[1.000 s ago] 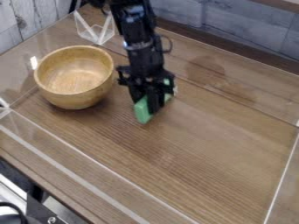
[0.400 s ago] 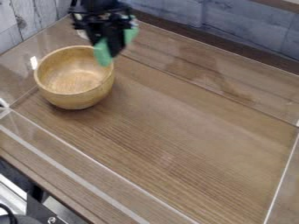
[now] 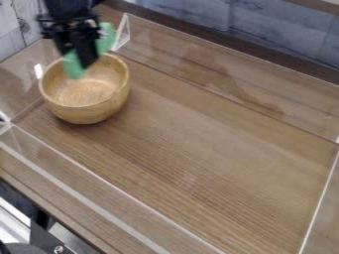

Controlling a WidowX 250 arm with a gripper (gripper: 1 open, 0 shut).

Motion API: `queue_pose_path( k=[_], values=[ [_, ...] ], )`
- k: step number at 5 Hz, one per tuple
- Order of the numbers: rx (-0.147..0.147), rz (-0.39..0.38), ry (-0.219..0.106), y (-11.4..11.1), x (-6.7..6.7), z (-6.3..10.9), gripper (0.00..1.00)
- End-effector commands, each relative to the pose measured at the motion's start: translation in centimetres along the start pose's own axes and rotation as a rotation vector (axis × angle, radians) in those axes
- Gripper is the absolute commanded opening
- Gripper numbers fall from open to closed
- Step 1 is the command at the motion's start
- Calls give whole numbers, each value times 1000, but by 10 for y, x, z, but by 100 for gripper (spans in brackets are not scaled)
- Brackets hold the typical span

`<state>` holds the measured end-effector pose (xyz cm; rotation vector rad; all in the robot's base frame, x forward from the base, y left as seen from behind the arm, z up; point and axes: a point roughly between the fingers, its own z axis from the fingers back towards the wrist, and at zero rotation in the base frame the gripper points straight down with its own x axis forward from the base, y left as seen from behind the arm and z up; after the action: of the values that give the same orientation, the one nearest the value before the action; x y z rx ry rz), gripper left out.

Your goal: Put green object into wooden bowl

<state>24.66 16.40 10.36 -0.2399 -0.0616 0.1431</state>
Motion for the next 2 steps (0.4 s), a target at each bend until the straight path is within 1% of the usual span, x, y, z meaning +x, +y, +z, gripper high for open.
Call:
queue_pose_path(
  k=[1,2],
  values=[
    [41,3,-52,25,9,22,0],
    [47,41,-55,18,9,11,0]
  ],
)
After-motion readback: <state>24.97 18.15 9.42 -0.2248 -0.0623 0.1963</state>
